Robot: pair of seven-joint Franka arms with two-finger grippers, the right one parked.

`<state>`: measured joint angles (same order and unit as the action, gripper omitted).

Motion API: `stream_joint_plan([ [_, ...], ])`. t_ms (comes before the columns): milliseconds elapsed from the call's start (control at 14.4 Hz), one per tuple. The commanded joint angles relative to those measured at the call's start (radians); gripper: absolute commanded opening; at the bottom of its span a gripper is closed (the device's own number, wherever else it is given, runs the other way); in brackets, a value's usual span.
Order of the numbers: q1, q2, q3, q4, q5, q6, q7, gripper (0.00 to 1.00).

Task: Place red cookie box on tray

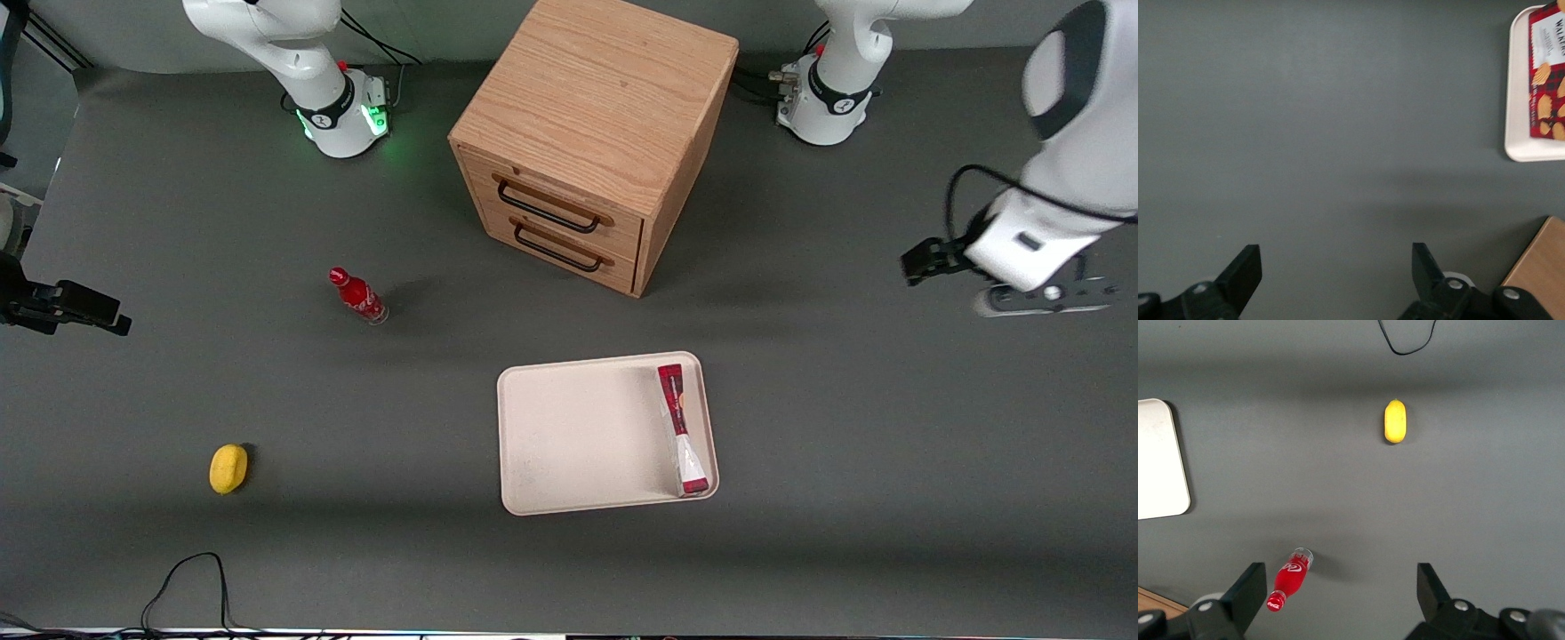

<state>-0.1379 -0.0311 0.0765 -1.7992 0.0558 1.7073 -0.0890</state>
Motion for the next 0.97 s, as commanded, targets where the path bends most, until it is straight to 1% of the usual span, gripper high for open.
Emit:
stream_joint_plan([
  [0, -0.012, -0.001, 0.049, 0.053, -0.011, -0.06, 0.08, 1.0],
  [347, 0.009, 0.002, 0.036, 0.107, -0.008, -0.104, -0.001, 1.0],
  [556, 0.098, 0.002, -0.055, 0.129, -0.019, -0.147, 0.002, 1.0],
  [903, 0.113, 0.003, -0.061, 0.155, -0.019, -0.172, 0.006, 1.0],
])
